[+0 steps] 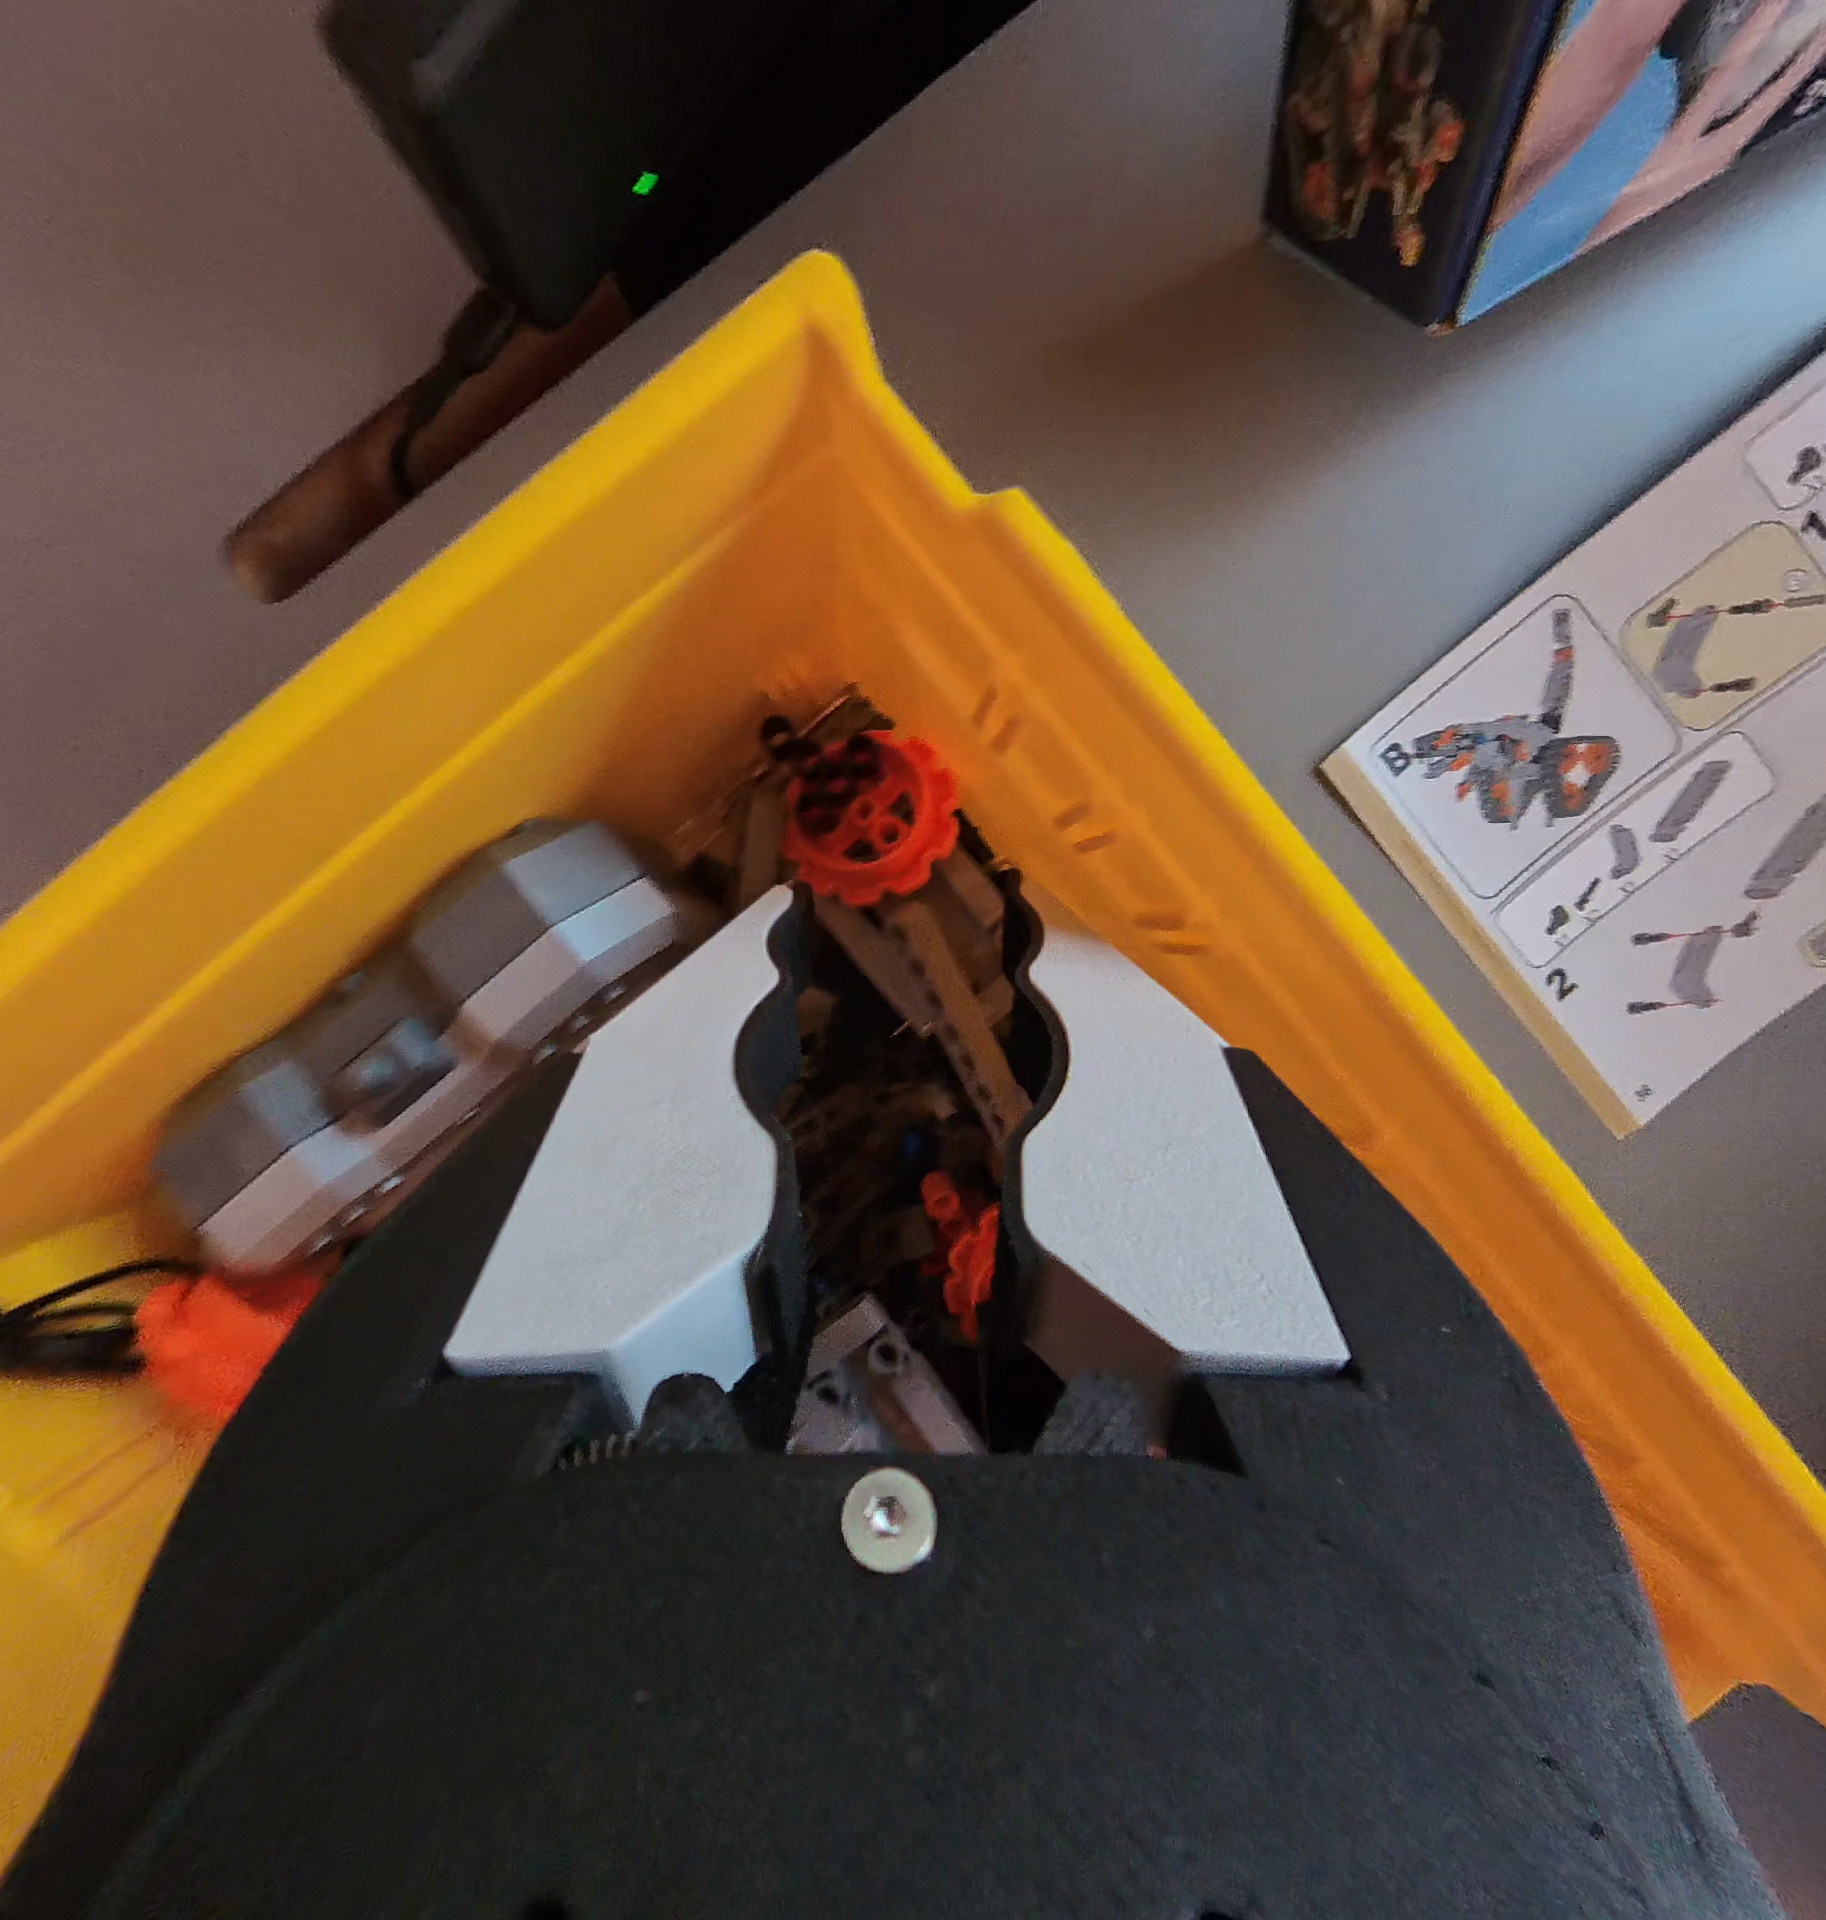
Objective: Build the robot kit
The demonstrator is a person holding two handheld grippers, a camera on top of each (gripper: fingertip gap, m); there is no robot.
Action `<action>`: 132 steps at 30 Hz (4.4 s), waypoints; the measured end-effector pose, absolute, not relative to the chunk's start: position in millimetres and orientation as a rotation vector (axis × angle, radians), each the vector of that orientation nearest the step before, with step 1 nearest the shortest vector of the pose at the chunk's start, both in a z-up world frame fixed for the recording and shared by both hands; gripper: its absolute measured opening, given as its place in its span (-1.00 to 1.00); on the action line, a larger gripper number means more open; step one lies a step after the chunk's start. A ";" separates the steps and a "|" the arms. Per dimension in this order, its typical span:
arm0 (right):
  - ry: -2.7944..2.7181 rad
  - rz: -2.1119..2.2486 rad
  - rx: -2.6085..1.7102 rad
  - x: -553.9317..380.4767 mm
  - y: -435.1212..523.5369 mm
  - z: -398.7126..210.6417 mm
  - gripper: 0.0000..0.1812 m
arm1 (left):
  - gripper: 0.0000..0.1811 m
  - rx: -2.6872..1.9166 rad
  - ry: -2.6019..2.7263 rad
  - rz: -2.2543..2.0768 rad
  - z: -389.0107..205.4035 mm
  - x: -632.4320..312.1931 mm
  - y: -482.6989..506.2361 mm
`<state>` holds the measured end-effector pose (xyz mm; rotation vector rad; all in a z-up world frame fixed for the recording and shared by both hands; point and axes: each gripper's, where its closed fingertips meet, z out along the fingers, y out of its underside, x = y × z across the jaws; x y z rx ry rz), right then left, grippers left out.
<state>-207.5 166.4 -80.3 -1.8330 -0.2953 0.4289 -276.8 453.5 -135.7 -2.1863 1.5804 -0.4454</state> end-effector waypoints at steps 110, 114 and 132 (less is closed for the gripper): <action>-1.259 0.136 -2.342 -216.6 413.8 -149.5 -0.32 | -0.81 -2.132 1.450 -0.076 -57.3 -341.0 443.6; -1.288 0.116 -2.349 -218.4 419.7 -163.2 -0.32 | -0.83 -2.139 1.455 -0.077 -58.0 -344.8 443.4; -0.851 0.397 -1.979 -233.4 253.6 -54.9 -0.46 | -0.78 -2.154 1.606 -0.188 -120.8 -296.0 454.7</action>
